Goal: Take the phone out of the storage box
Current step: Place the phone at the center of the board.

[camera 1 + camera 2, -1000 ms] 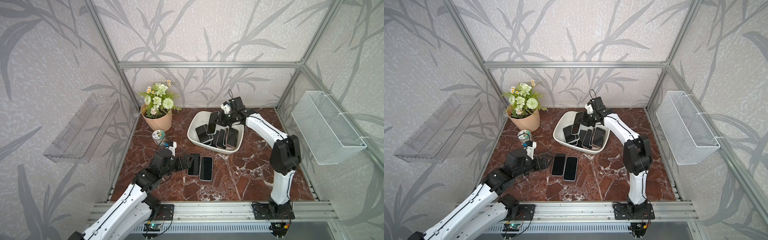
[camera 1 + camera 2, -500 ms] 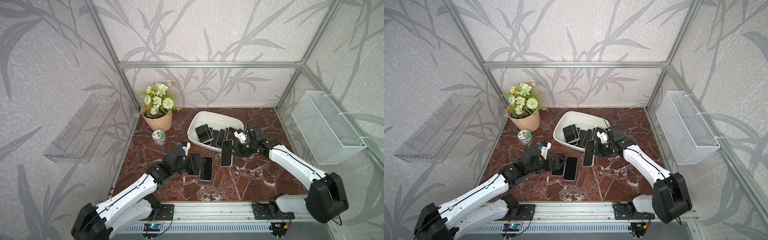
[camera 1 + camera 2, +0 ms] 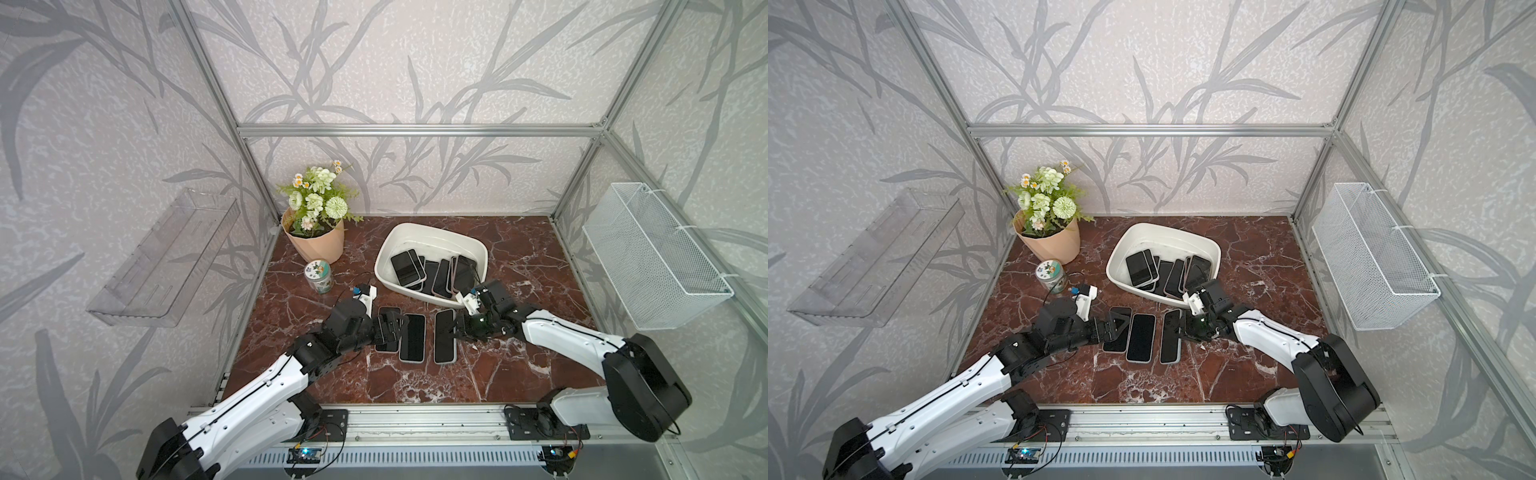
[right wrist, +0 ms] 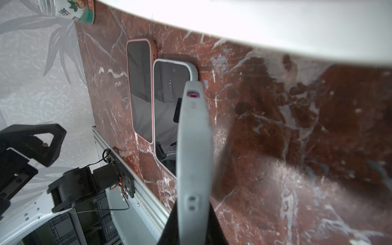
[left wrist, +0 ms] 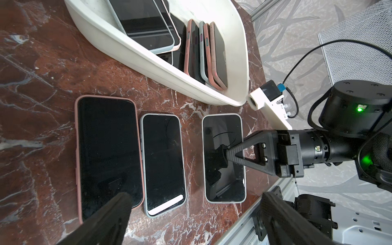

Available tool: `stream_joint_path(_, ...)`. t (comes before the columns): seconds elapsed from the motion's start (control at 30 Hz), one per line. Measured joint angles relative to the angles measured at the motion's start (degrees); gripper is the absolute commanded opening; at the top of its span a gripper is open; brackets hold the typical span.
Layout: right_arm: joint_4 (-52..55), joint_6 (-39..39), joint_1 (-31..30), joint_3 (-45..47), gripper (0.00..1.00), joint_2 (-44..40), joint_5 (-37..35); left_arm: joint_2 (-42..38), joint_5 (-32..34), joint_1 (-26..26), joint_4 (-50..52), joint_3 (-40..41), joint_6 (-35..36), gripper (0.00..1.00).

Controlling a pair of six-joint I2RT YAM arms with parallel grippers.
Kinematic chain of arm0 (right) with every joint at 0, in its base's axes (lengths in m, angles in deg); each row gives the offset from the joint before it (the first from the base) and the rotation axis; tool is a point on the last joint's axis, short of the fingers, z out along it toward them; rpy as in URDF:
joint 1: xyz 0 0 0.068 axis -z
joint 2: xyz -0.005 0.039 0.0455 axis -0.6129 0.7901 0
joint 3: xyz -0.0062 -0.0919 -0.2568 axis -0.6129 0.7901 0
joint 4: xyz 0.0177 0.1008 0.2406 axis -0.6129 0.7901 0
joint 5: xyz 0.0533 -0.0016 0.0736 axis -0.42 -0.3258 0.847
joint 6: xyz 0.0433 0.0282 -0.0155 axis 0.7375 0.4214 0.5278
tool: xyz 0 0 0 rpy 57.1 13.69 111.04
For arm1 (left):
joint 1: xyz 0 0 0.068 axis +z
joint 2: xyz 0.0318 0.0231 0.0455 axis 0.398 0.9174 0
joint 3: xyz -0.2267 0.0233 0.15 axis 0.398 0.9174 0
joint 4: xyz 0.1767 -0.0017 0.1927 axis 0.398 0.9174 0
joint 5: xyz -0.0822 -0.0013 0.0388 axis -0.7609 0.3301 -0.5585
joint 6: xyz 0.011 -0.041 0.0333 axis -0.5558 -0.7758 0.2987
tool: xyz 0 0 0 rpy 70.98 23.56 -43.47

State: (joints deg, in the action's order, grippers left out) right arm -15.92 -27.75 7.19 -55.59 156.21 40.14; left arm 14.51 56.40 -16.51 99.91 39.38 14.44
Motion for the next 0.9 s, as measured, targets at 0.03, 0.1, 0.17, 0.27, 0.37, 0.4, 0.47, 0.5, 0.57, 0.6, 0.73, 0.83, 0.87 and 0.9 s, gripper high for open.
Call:
stream_joint_path(0.03, -0.92, 0.52, -0.15, 0.11, 0.08, 0.66, -0.35, -0.22, 0.2, -0.02, 0.26, 0.04, 0.0, 1.0)
stream_joint_path(0.1, -2.75, 1.55, -0.74, 0.26, 0.08, 2.36, -1.03, -0.74, 0.66, -0.02, 0.63, 0.11, 0.02, 1.0)
stream_joint_path(0.17, -4.26, 2.23, -1.33, 0.26, 0.08, 3.98, -1.36, -1.25, 1.09, 0.0, 0.76, 0.2, 0.04, 1.0)
stream_joint_path(0.27, -7.37, 2.62, -1.92, 0.2, 0.09, 5.66, -1.46, -2.1, 1.92, -0.02, 0.96, 0.46, 0.04, 1.0)
stream_joint_path(0.37, -9.66, 3.02, -2.14, 0.0, 0.15, 6.95, -1.07, -2.67, 2.6, 0.0, 1.31, 0.59, 0.09, 1.0)
stream_joint_path(0.4, -10.34, 3.15, -2.14, -0.04, 0.17, 7.3, -0.94, -2.78, 2.84, 0.0, 1.36, 0.63, 0.09, 1.0)
stream_joint_path(0.47, -11.17, 3.19, -2.14, -0.07, 0.18, 7.74, -0.92, -2.78, 3.21, 0.0, 1.36, 0.72, 0.09, 1.0)
stream_joint_path(0.5, -11.58, 3.15, -2.14, -0.07, 0.19, 7.93, -0.96, -2.78, 3.39, 0.0, 1.46, 0.74, 0.09, 1.0)
stream_joint_path(0.57, -11.98, 3.17, -2.14, -0.07, 0.18, 8.11, -1.09, -2.78, 3.5, 0.0, 1.46, 0.74, 0.11, 1.0)
stream_joint_path(0.6, -12.04, 3.17, -2.14, -0.07, 0.18, 8.11, -1.11, -2.75, 3.54, 0.0, 1.46, 0.74, 0.11, 1.0)
stream_joint_path(0.73, -12.0, 3.17, -2.14, -0.07, 0.2, 8.09, -1.14, -2.32, 3.67, 0.0, 1.46, 0.74, 0.17, 1.0)
stream_joint_path(0.83, -11.76, 3.1, -2.14, -0.07, 0.27, 7.98, -1.09, -1.62, 3.67, 0.0, 1.42, 0.74, 0.24, 1.0)
stream_joint_path(0.87, -11.58, 3.17, -2.16, -0.04, 0.28, 7.82, -1.09, -1.33, 3.65, 0.0, 1.42, 0.74, 0.26, 1.0)
stream_joint_path(0.9, -11.26, 3.17, -2.21, -0.02, 0.3, 7.65, -1.11, -1.11, 3.65, 0.0, 1.42, 0.74, 0.26, 1.0)
